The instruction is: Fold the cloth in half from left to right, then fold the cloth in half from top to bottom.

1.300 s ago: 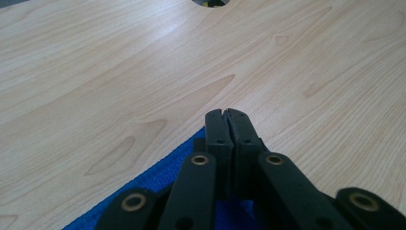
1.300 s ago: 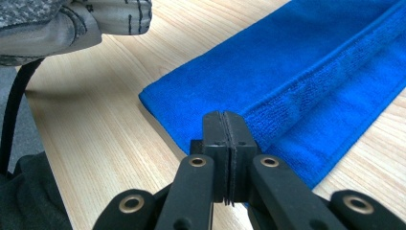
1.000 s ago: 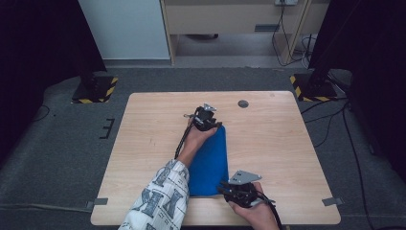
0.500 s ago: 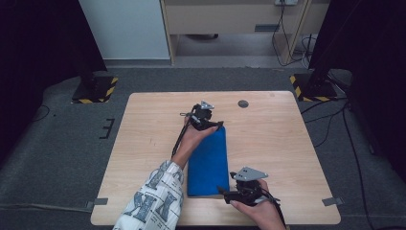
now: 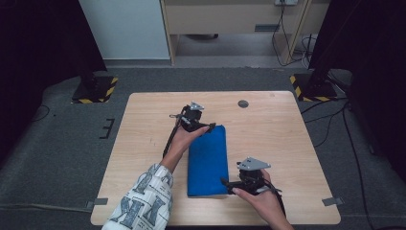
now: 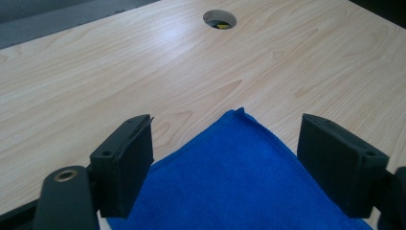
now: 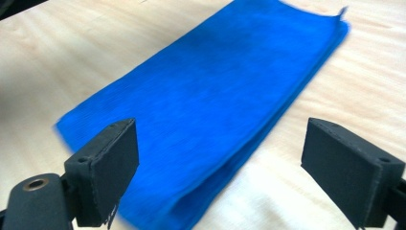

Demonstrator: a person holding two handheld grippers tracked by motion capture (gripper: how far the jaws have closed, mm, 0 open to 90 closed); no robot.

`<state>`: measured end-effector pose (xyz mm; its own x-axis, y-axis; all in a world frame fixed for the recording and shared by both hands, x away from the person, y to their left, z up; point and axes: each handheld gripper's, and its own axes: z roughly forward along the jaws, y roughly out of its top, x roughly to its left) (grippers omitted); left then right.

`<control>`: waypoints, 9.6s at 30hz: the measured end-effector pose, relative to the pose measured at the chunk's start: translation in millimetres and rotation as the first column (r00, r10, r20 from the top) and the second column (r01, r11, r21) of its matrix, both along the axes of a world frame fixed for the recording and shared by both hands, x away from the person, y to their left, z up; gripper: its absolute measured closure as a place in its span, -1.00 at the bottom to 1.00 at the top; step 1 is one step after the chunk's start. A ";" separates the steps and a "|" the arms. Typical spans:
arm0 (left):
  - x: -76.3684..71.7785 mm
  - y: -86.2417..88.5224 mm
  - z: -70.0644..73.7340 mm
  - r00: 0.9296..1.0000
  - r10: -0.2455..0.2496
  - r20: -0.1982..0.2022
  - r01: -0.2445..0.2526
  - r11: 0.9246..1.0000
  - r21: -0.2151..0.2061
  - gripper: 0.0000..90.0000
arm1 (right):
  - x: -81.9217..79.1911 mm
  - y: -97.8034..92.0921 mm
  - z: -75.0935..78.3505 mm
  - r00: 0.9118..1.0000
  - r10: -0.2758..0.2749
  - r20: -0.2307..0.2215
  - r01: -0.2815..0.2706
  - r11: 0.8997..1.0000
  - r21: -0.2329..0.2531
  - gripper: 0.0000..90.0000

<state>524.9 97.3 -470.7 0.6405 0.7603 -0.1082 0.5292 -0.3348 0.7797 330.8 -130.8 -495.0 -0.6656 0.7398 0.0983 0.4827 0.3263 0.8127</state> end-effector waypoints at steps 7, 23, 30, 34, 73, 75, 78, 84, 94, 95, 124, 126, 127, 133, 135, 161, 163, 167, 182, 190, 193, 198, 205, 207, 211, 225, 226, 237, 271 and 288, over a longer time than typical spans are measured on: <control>-6.9 13.2 -2.8 1.000 0.002 -0.002 -0.002 1.000 0.010 -0.62 | 24.0 -3.0 -7.4 1.000 -0.017 0.002 0.017 1.000 -0.010 -0.73; -22.7 45.1 -5.9 1.000 0.007 -0.006 -0.007 1.000 0.017 -0.70 | 51.7 2.1 -12.4 0.999 -0.039 0.019 0.040 0.998 -0.042 -0.72; -28.3 62.9 -6.1 1.000 0.025 0.001 -0.025 1.000 0.004 -0.75 | 67.1 5.6 -12.5 0.999 -0.049 0.008 0.049 0.997 -0.051 -0.72; -31.9 74.5 -7.7 0.999 0.034 -0.002 -0.034 0.999 -0.002 -0.76 | 83.4 9.9 -7.1 0.998 -0.056 0.010 0.056 0.997 -0.057 -0.68; -0.3 79.3 -21.5 0.993 0.115 -0.029 -0.114 0.993 0.030 -0.69 | 209.3 27.1 1.7 0.998 -0.003 -0.056 -0.003 0.994 -0.112 -0.15; 1.5 78.8 -22.0 0.993 0.117 -0.032 -0.116 0.993 0.028 -0.66 | 213.7 25.5 -1.4 0.997 -0.011 -0.071 0.004 0.995 -0.099 -0.05; 6.7 75.2 -23.1 0.988 0.142 -0.059 -0.139 0.989 0.045 -0.64 | 215.9 23.3 -5.4 0.995 -0.023 -0.094 0.013 0.995 -0.104 0.11; 5.6 63.4 -26.4 0.993 0.106 -0.050 -0.103 0.993 0.060 -0.36 | 220.4 15.8 -11.7 0.991 -0.070 -0.112 0.058 0.993 -0.107 0.35; 13.1 50.1 -48.2 0.993 0.101 -0.062 -0.094 0.991 0.099 -0.27 | 228.2 15.0 -26.6 0.986 -0.092 -0.139 0.083 0.994 -0.070 0.31; 13.1 50.1 -48.2 0.993 0.101 -0.062 -0.094 0.991 0.099 -0.26 | 228.2 15.0 -26.6 0.986 -0.092 -0.139 0.083 0.994 -0.070 0.31; 1.2 41.9 -49.1 0.998 0.057 -0.023 -0.056 0.997 0.052 0.85 | 214.7 31.1 -18.6 0.994 -0.033 -0.108 0.027 0.998 -0.060 0.94; -1.9 40.5 -44.0 0.999 0.049 -0.012 -0.049 0.998 0.050 0.86 | 211.4 31.4 -14.5 0.995 -0.032 -0.099 0.027 0.998 -0.049 0.93; -3.5 39.9 -41.3 0.999 0.047 -0.008 -0.047 0.998 0.045 0.86 | 209.8 31.7 -12.3 0.995 -0.029 -0.096 0.025 0.999 -0.046 0.93; -10.6 39.0 -31.4 0.999 0.041 0.021 -0.042 0.999 0.027 0.88 | 203.0 32.7 2.5 0.997 -0.024 -0.079 0.025 1.000 0.007 0.94; -12.5 40.3 -27.1 0.998 0.050 0.027 -0.051 0.999 0.017 0.88 | 200.3 33.2 6.8 0.997 -0.017 -0.070 0.017 1.000 0.004 0.94; -11.3 49.4 6.9 0.994 0.069 0.079 -0.068 0.997 -0.024 0.91 | 195.1 25.5 35.6 0.999 -0.027 -0.020 0.028 0.998 0.055 0.94; -10.8 48.2 9.1 0.994 0.067 0.082 -0.065 0.998 -0.025 0.92 | 194.9 24.5 38.2 1.000 -0.024 -0.011 0.025 0.998 0.053 0.94; -10.2 45.4 13.0 0.994 0.063 0.089 -0.061 0.998 -0.027 0.92 | 195.0 21.6 41.0 1.000 -0.028 -0.007 0.029 0.998 0.052 0.94; -7.5 43.3 27.2 0.992 0.065 0.108 -0.061 0.997 -0.036 0.93 | 199.6 19.6 53.9 0.999 -0.034 0.016 0.033 0.998 0.053 0.94; -8.3 45.6 34.8 0.990 0.070 0.120 -0.065 0.997 -0.043 0.93 | 197.7 19.1 58.9 0.999 -0.037 0.021 0.036 0.998 0.060 0.94; -5.8 46.0 36.5 0.990 0.070 0.123 -0.065 0.997 -0.042 0.93 | 200.6 20.5 61.1 0.999 -0.039 0.022 0.038 0.998 0.060 0.94; -4.3 48.5 38.5 0.990 0.070 0.126 -0.064 0.997 -0.047 0.93 | 204.3 21.7 62.2 0.999 -0.034 0.031 0.032 0.998 0.061 0.94; -12.7 49.8 42.1 0.989 0.065 0.136 -0.059 0.997 -0.046 0.93 | 196.5 17.1 63.1 0.999 -0.032 0.034 0.030 0.997 0.068 0.94; -16.4 50.3 43.3 0.988 0.062 0.138 -0.057 0.998 -0.041 0.93 | 194.8 16.6 63.1 0.999 -0.031 0.035 0.028 0.997 0.074 0.94; -24.6 49.3 42.8 0.987 0.062 0.151 -0.056 0.998 -0.042 0.93 | 186.4 16.0 62.7 0.999 -0.023 0.044 0.019 0.997 0.079 0.94; -59.7 46.0 40.7 0.985 0.045 0.167 -0.042 0.999 -0.022 0.93 | 147.0 9.4 67.4 0.997 0.000 0.076 -0.005 0.997 0.076 0.94; -61.1 46.1 40.8 0.985 0.044 0.166 -0.041 0.999 -0.020 0.93 | 145.5 9.6 68.1 0.997 0.002 0.077 -0.008 0.997 0.077 0.94; -68.6 53.8 39.5 0.986 0.038 0.162 -0.036 0.999 -0.013 0.93 | 139.7 13.3 64.9 0.997 0.016 0.076 -0.022 0.997 0.071 0.93; -119.9 64.4 -5.7 0.992 -0.021 0.122 0.031 0.997 -0.075 0.93 | 92.5 10.0 19.9 0.993 0.105 0.049 -0.107 0.993 0.044 0.92; -142.4 70.7 -7.3 0.993 -0.046 0.113 0.059 0.992 -0.112 0.92 | 70.0 9.6 16.3 0.987 0.145 0.069 -0.148 0.988 0.045 0.92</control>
